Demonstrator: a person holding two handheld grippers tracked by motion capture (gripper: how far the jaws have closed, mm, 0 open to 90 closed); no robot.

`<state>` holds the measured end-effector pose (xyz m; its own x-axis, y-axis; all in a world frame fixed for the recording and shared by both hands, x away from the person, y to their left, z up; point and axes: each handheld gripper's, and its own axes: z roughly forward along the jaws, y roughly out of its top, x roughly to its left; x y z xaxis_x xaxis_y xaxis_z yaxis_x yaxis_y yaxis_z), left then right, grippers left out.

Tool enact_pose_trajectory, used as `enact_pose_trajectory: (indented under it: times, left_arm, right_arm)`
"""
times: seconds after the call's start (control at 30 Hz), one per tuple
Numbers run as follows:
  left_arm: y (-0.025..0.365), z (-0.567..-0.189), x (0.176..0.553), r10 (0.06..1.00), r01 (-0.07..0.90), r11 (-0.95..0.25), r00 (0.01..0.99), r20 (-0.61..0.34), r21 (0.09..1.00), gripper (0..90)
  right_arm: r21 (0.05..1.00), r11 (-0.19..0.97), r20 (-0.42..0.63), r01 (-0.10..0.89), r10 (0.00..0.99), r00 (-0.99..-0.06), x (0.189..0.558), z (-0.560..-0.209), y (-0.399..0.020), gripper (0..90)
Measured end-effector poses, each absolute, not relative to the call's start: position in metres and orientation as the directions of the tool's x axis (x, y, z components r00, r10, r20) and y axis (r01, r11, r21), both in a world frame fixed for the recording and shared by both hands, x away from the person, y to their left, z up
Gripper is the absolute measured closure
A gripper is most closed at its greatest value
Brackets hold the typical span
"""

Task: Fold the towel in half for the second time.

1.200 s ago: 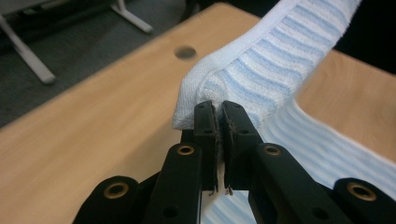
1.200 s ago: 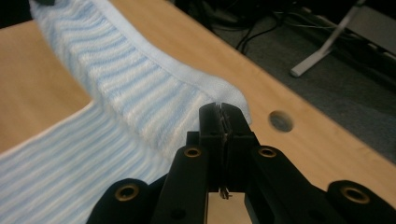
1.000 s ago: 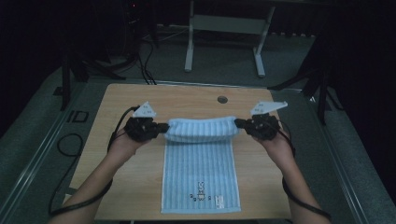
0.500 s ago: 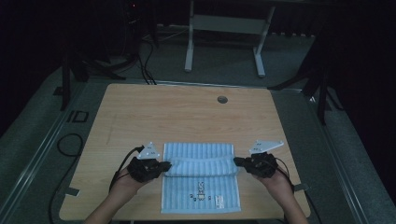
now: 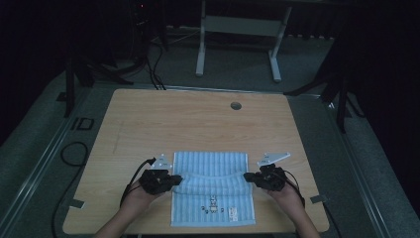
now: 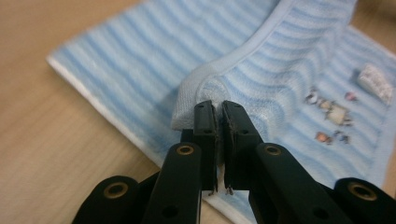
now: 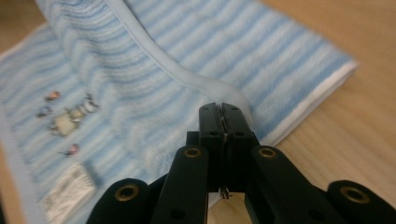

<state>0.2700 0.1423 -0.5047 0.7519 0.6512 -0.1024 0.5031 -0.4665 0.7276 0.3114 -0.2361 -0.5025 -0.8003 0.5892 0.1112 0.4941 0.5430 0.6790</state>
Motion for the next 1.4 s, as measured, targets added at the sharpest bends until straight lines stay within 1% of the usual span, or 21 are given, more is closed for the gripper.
enact_pose_trajectory:
  times: [0.1, 0.17, 0.23, 0.27, 0.33, 0.37, 0.4, 0.47, 0.5, 0.6, 0.7, 0.77, 0.8, 0.83, 0.87, 0.97, 1.03, 1.17, 1.2, 1.3, 1.4]
  left_arm:
    - [0.146, -0.492, 0.247, 0.617, 0.431, -0.475, 0.785, -0.059, 0.767, 84.1]
    - [0.149, -0.491, 0.229, 0.552, 0.419, -0.509, 0.829, -0.089, 0.752, 81.4]
    - [0.154, -0.495, 0.211, 0.514, 0.424, -0.542, 0.85, -0.113, 0.726, 69.2]
    - [0.158, -0.498, 0.206, 0.487, 0.451, -0.546, 0.857, -0.17, 0.706, 60.3]
    - [0.166, -0.502, 0.198, 0.484, 0.471, -0.525, 0.85, -0.205, 0.709, 53.1]
    - [0.168, -0.504, 0.197, 0.48, 0.484, -0.526, 0.848, -0.225, 0.699, 46.4]
    - [0.17, -0.504, 0.197, 0.483, 0.485, -0.53, 0.847, -0.222, 0.696, 43.5]
    - [0.17, -0.505, 0.203, 0.499, 0.495, -0.534, 0.839, -0.216, 0.686, 43.3]
    - [0.169, -0.506, 0.207, 0.51, 0.494, -0.531, 0.835, -0.207, 0.688, 43.0]
    - [0.164, -0.509, 0.228, 0.519, 0.494, -0.543, 0.833, -0.191, 0.679, 43.6]
    - [0.155, -0.516, 0.253, 0.528, 0.516, -0.559, 0.825, -0.2, 0.65, 45.6]
    - [0.146, -0.521, 0.264, 0.522, 0.527, -0.573, 0.825, -0.216, 0.628, 45.8]
    - [0.141, -0.524, 0.266, 0.502, 0.508, -0.594, 0.84, -0.206, 0.624, 45.8]
    - [0.136, -0.526, 0.268, 0.49, 0.494, -0.617, 0.85, -0.192, 0.612, 45.8]
    - [0.132, -0.529, 0.268, 0.473, 0.477, -0.646, 0.863, -0.178, 0.596, 45.8]
    - [0.118, -0.537, 0.262, 0.444, 0.424, -0.717, 0.89, -0.106, 0.553, 49.9]
    - [0.115, -0.537, 0.258, 0.436, 0.395, -0.728, 0.898, -0.068, 0.56, 50.7]
    - [0.115, -0.534, 0.255, 0.443, 0.395, -0.709, 0.894, -0.066, 0.585, 75.9]
    - [0.116, -0.531, 0.255, 0.442, 0.393, -0.701, 0.894, -0.07, 0.594, 78.8]
    - [0.121, -0.52, 0.252, 0.46, 0.418, -0.655, 0.881, -0.107, 0.63, 80.2]
    - [0.128, -0.508, 0.244, 0.439, 0.412, -0.635, 0.888, -0.134, 0.653, 78.8]
  right_arm:
    - [0.732, 0.504, 0.084, 0.458, 0.6, -0.795, 0.289, -0.481, -0.242, 88.7]
    - [0.76, 0.49, 0.098, 0.426, 0.563, -0.821, 0.265, -0.472, -0.247, 87.4]
    - [0.755, 0.496, 0.188, 0.428, 0.462, -0.867, 0.242, -0.474, -0.257, 79.9]
    - [0.761, 0.486, 0.2, 0.43, 0.455, -0.868, 0.232, -0.479, -0.264, 75.7]
    - [0.73, 0.487, 0.218, 0.48, 0.5, -0.838, 0.225, -0.488, -0.277, 72.7]
    - [0.726, 0.478, 0.209, 0.494, 0.531, -0.821, 0.225, -0.492, -0.283, 71.4]
    - [0.722, 0.453, 0.235, 0.523, 0.551, -0.801, 0.227, -0.494, -0.287, 71.2]
    - [0.714, 0.429, 0.252, 0.553, 0.58, -0.775, 0.234, -0.496, -0.288, 69.3]
    - [0.713, 0.431, 0.251, 0.552, 0.579, -0.776, 0.237, -0.496, -0.285, 65.8]
    - [0.71, 0.452, 0.243, 0.54, 0.562, -0.791, 0.249, -0.502, -0.27, 57.5]
    - [0.664, 0.493, 0.26, 0.563, 0.554, -0.791, 0.266, -0.514, -0.256, 56.6]
    - [0.639, 0.516, 0.267, 0.571, 0.547, -0.794, 0.272, -0.519, -0.25, 60.0]
    - [0.624, 0.534, 0.265, 0.57, 0.541, -0.798, 0.273, -0.522, -0.247, 64.8]
    - [0.619, 0.55, 0.252, 0.56, 0.537, -0.805, 0.273, -0.523, -0.245, 75.9]
    - [0.617, 0.56, 0.247, 0.553, 0.529, -0.812, 0.273, -0.525, -0.243, 79.6]
    - [0.624, 0.552, 0.238, 0.553, 0.539, -0.808, 0.272, -0.524, -0.244, 83.3]
    - [0.632, 0.544, 0.232, 0.552, 0.546, -0.805, 0.272, -0.524, -0.246, 83.7]
    - [0.63, 0.535, 0.241, 0.563, 0.555, -0.796, 0.271, -0.525, -0.247, 83.9]
    - [0.629, 0.54, 0.237, 0.559, 0.551, -0.8, 0.271, -0.524, -0.246, 84.1]
    - [0.643, 0.533, 0.234, 0.549, 0.546, -0.804, 0.269, -0.519, -0.247, 84.3]
    - [0.667, 0.516, 0.236, 0.537, 0.537, -0.81, 0.262, -0.51, -0.251, 84.5]
